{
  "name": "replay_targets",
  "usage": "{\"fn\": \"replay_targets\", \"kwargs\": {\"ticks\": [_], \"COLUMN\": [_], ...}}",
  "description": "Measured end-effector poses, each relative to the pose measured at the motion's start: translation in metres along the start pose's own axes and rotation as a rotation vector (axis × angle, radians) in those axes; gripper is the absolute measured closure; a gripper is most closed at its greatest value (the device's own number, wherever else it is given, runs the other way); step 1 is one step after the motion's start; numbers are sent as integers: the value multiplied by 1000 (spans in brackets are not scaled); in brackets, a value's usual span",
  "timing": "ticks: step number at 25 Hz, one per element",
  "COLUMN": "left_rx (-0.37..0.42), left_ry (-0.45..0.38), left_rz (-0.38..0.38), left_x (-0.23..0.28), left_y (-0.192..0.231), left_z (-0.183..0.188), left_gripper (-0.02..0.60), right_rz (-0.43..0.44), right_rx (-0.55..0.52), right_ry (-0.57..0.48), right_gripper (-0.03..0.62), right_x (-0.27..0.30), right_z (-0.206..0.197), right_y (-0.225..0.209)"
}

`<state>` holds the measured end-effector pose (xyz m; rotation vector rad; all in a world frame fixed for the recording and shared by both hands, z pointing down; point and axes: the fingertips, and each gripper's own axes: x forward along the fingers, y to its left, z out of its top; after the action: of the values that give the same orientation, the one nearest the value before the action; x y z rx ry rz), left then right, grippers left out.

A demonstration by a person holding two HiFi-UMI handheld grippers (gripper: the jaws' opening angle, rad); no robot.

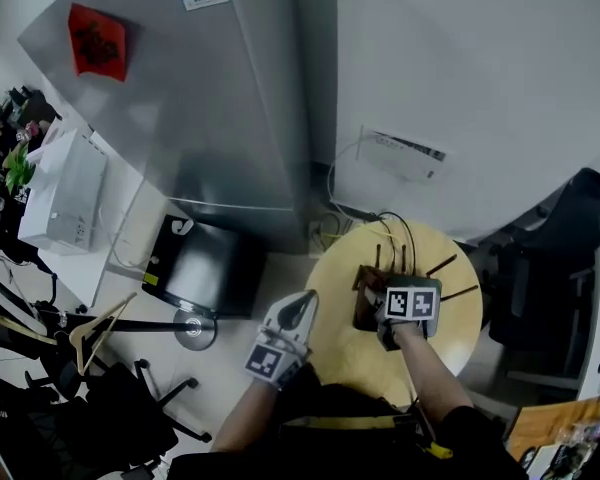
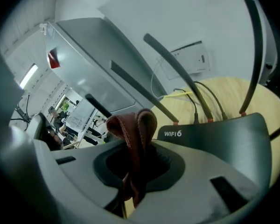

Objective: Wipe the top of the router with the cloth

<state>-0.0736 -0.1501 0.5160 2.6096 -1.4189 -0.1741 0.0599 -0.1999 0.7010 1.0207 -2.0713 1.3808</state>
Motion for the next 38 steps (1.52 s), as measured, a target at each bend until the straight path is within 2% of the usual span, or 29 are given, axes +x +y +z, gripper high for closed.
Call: {"fn": "replay_targets", "kwargs": {"ticks": [3, 5, 10, 13, 17, 24, 29, 34, 38], "left_rx": [-12, -10, -3, -4, -13, 0, -20, -13, -17], "left_ry": [18, 34, 65, 69, 83, 104, 97, 99, 86], "left_rz": [20, 16, -26, -21, -24, -77, -68, -106, -121], "left_x": [-4, -3, -2, -1, 1, 9, 12, 20, 29], "left_y": [4, 3, -13, -13, -18, -28, -30, -37, -42], "left_z": [-4, -8, -13, -16, -22, -24, -26, -27, -26], "left_gripper": [584, 584, 584, 584, 584, 584, 584, 584, 584], "right_rz": [-30, -76, -249, -297, -304, -311, -318, -371, -406], "right_rx": [12, -24, -193, -296, -340, -348, -346, -359, -331], "right_ry": [58, 84, 130, 140, 151, 171, 178, 183, 174], "right_gripper": [536, 534, 534, 533, 533, 532, 531, 531, 531], "right_x": [21, 31, 48, 53, 53, 44, 34, 15, -2], "right_z": [-1, -1, -10, -7, -11, -13, -13, -12, -13], "right_y": [-12, -18, -40, -39, -39, -50, -63, -85, -105]}}
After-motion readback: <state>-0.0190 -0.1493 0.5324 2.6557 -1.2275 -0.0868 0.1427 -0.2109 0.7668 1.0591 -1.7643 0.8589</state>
